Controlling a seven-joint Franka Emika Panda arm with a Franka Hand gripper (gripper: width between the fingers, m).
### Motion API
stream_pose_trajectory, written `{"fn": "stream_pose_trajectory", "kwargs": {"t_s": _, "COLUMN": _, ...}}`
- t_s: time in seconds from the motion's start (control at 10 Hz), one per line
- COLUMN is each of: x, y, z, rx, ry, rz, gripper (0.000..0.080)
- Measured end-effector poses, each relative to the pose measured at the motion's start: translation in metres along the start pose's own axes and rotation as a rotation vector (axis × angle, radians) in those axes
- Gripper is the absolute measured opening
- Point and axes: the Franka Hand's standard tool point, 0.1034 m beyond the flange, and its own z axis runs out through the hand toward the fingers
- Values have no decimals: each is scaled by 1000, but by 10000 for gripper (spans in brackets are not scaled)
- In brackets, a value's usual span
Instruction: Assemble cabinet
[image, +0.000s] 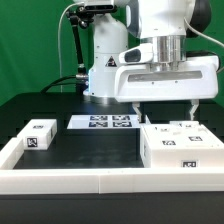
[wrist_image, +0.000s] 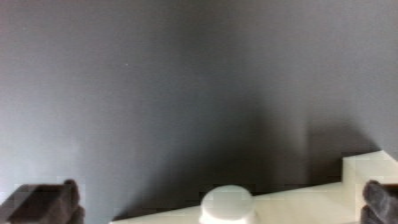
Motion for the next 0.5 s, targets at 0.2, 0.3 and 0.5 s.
{"fn": "stream_pose_trajectory", "kwargs": {"t_s": 0.2, "x": 0, "y": 0, "z": 0, "rx": 0, "ry": 0, "rz": -5, "gripper": 796}}
{"fn": "stream_pose_trajectory", "kwargs": {"t_s": 0.3, "x": 0, "y": 0, "z": 0, "rx": 0, "ry": 0, "rz": -7, "gripper": 796}}
{"fn": "stream_pose_trajectory", "kwargs": {"t_s": 0.5, "x": 7, "y": 1, "z": 5, "rx": -1, "ry": 0, "rz": -17, "gripper": 796}}
